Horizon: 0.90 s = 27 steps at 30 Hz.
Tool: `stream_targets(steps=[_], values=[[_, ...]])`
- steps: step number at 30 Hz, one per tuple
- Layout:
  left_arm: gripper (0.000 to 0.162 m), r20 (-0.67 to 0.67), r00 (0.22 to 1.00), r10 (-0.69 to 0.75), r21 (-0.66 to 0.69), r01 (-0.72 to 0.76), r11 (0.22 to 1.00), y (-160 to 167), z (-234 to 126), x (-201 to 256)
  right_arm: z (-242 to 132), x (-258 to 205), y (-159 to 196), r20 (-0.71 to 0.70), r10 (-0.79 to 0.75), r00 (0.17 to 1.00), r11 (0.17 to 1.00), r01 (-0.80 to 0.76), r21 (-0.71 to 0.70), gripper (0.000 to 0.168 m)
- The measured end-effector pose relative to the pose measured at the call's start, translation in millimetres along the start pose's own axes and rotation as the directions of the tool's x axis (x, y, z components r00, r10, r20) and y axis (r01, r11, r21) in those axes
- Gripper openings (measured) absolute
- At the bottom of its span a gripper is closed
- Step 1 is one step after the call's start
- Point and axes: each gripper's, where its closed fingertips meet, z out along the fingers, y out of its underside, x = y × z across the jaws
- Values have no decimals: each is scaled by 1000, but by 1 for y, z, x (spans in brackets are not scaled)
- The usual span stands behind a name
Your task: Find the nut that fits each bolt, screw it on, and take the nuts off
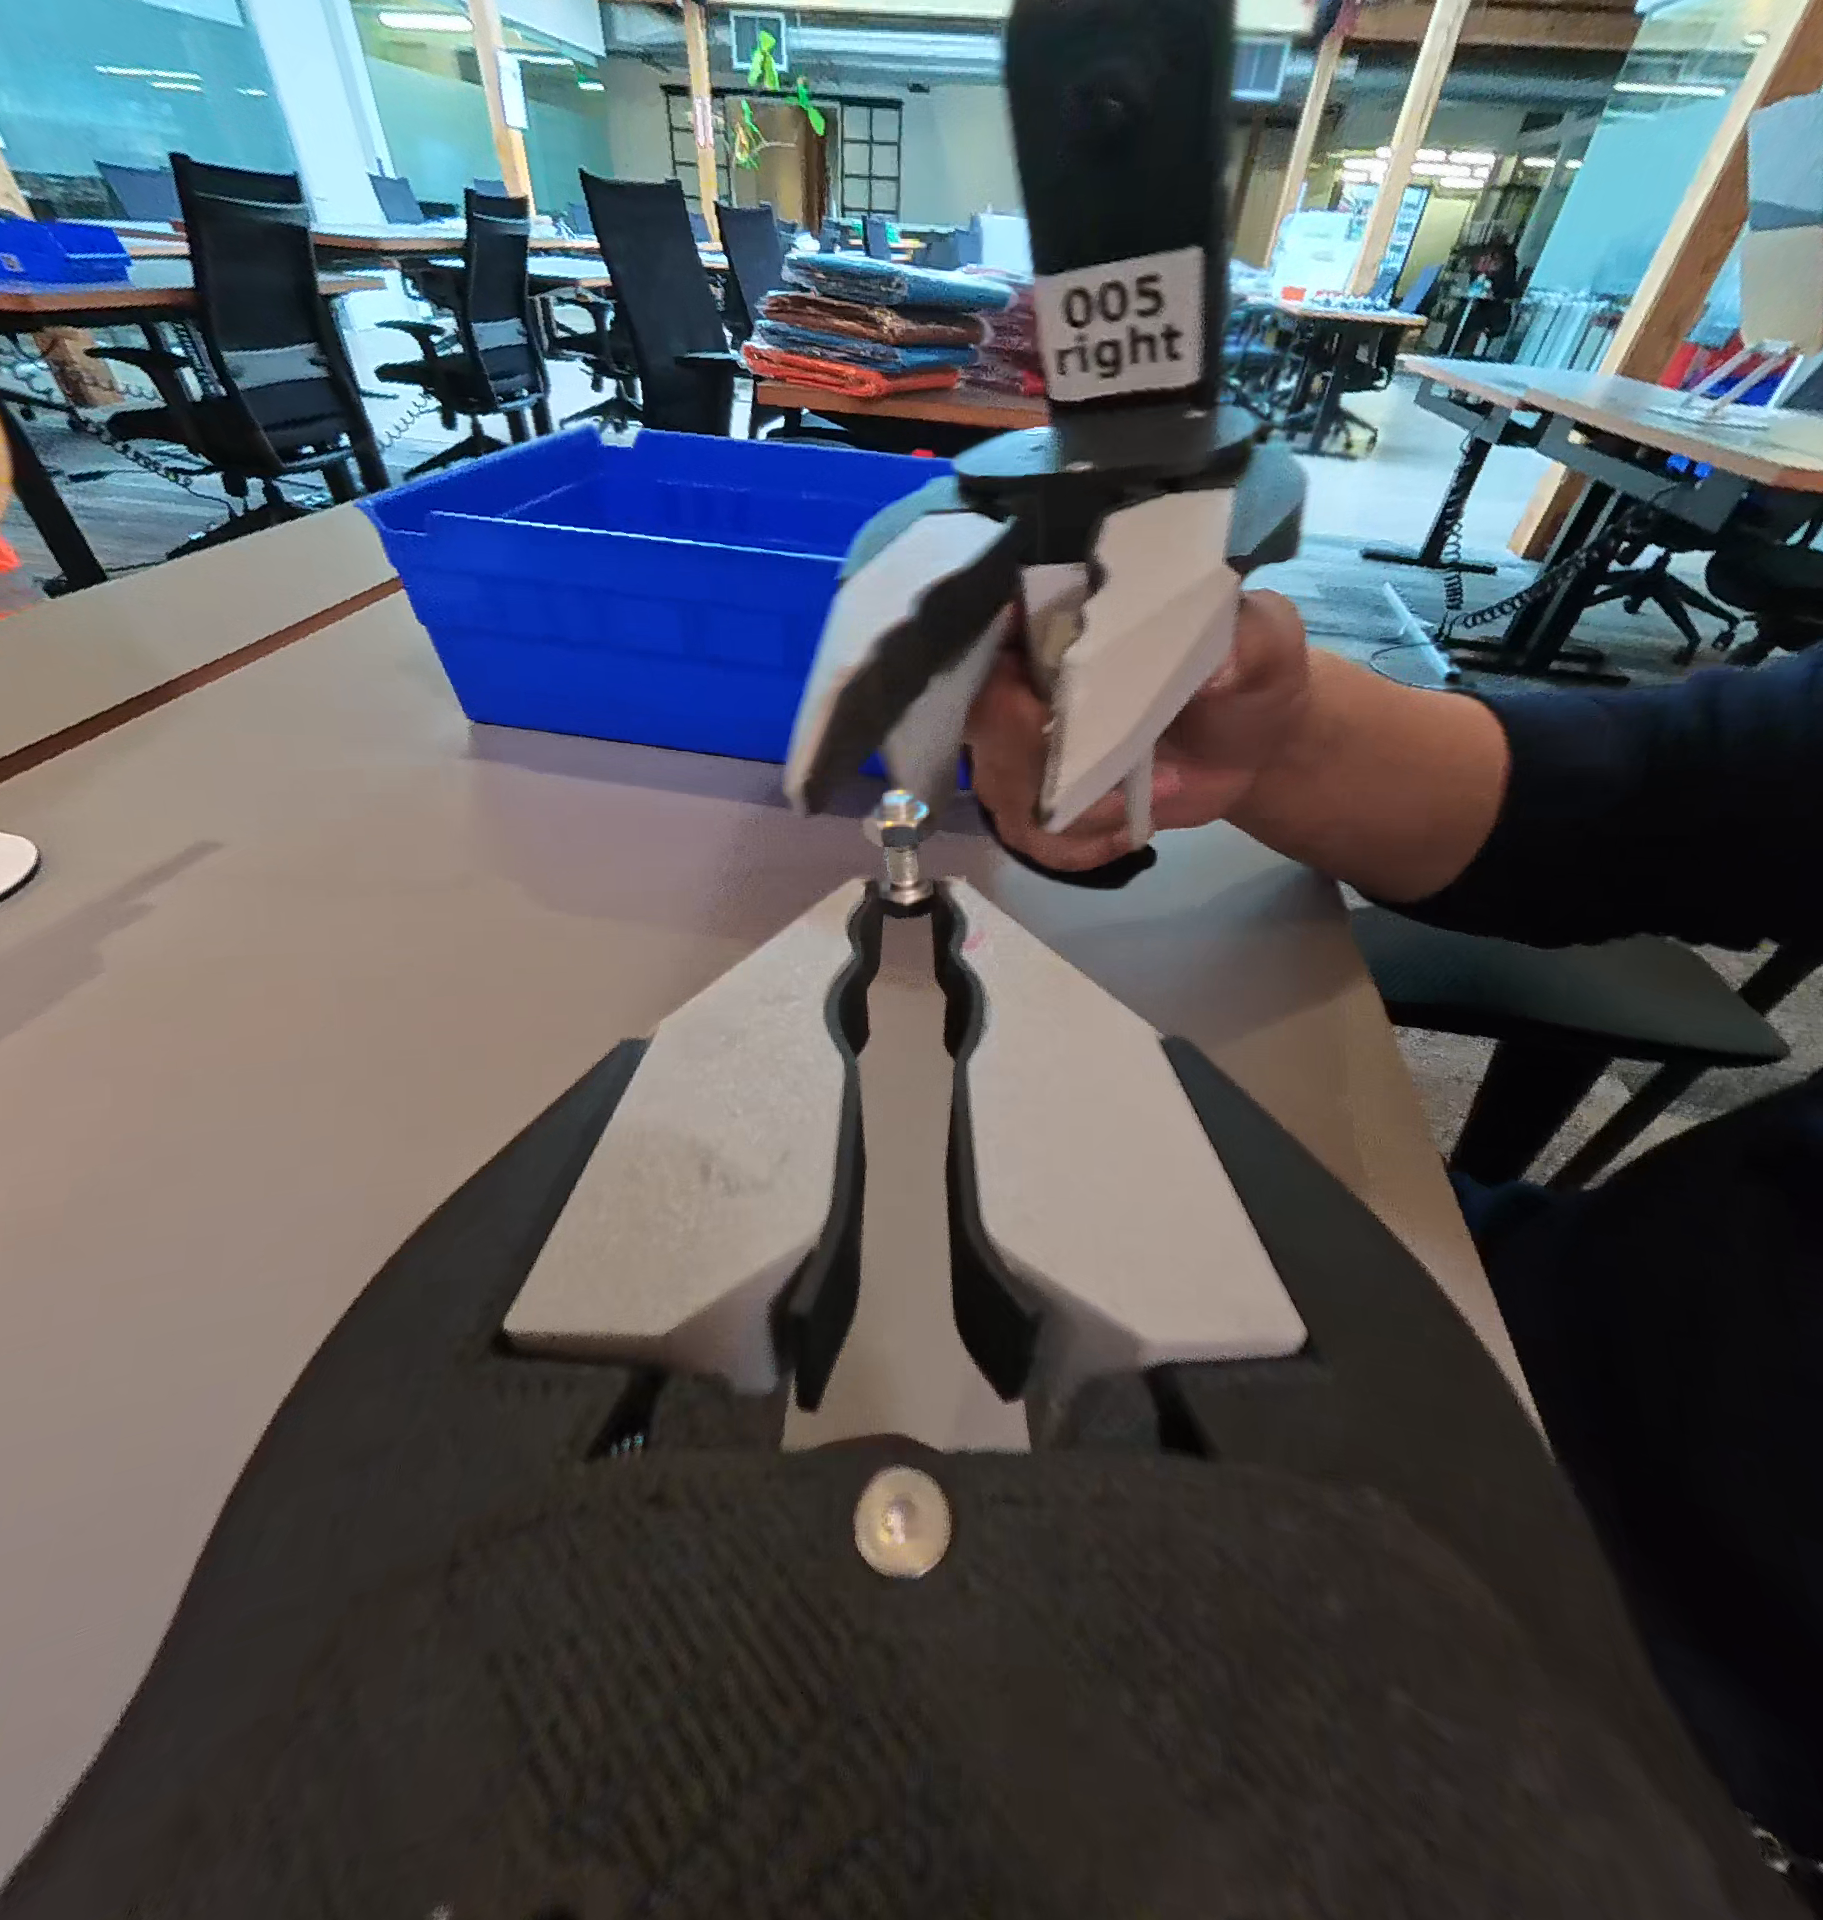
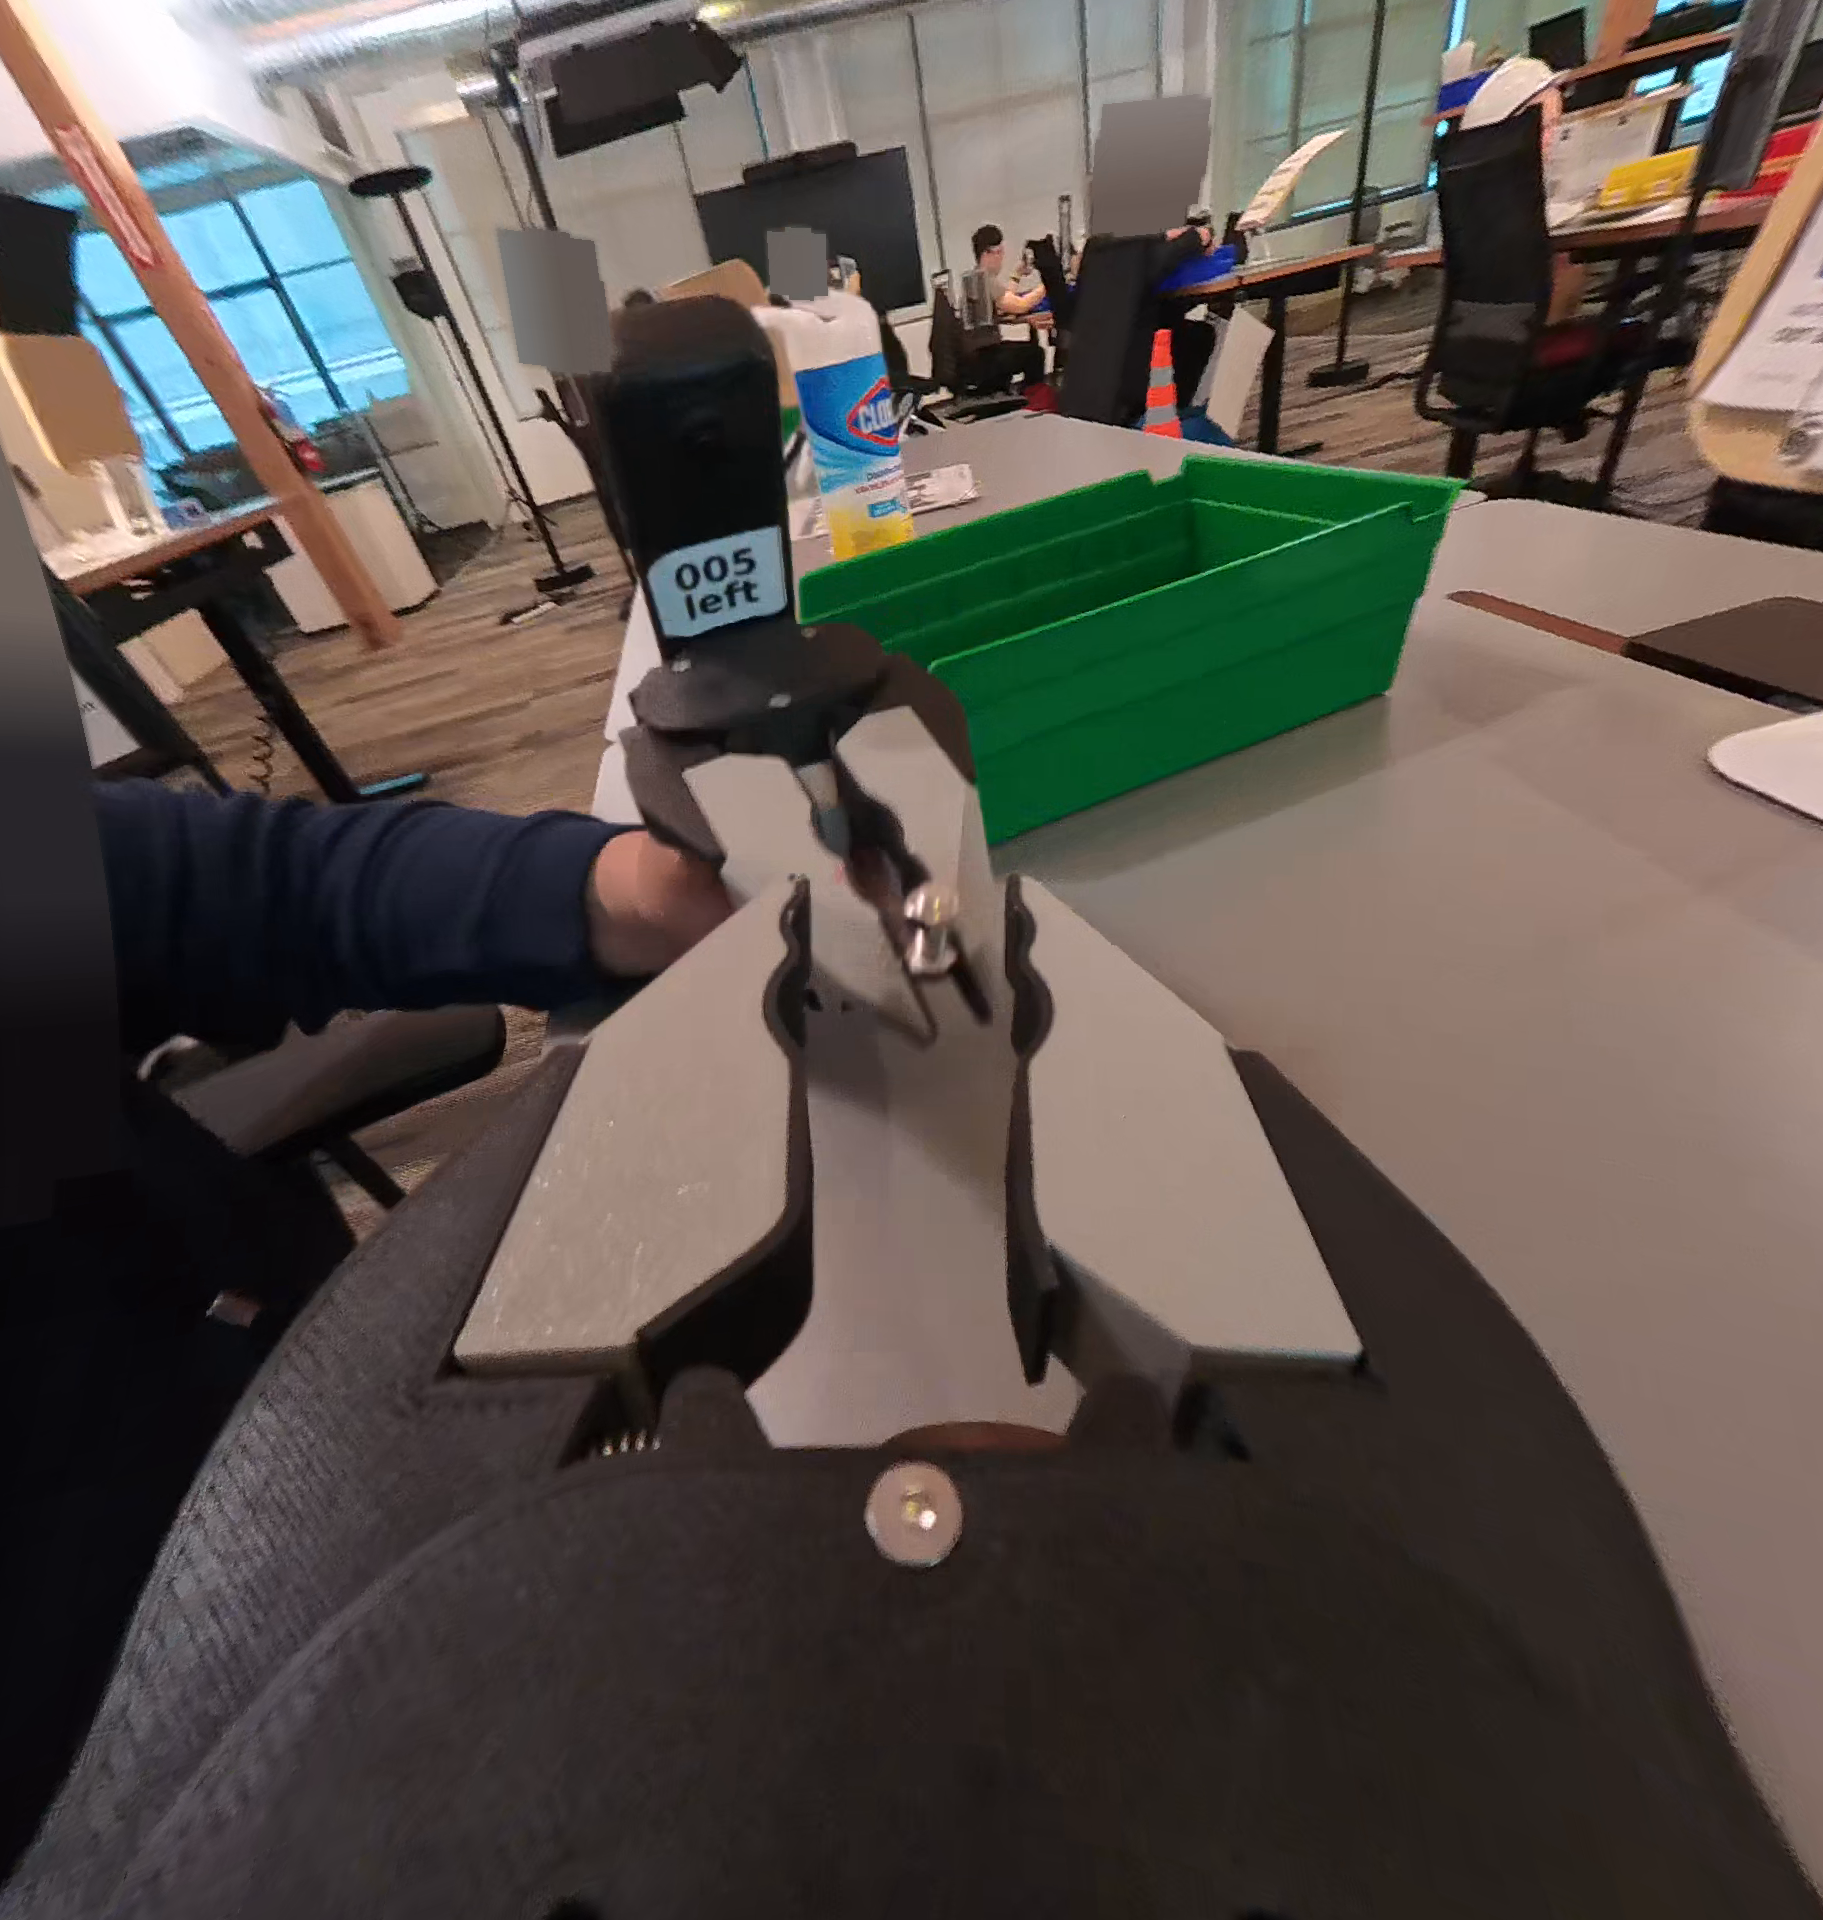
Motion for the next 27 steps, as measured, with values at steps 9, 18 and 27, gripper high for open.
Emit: stream_targets(steps=[9,18,27], values=[[7,132,988,-83,1,84,996,5,-14,-35,-24,-22,-4,-6,-44,999,998,44,34,11],[7,231,969,92,-135,-62,989,22,-5,-36,19,32,25,-170,97,981,978,-125,-166,15],[7,386,835,393,-378,-245,893,39,-10,-58,29,45,36,-201,237,951,954,-267,-137,16]])
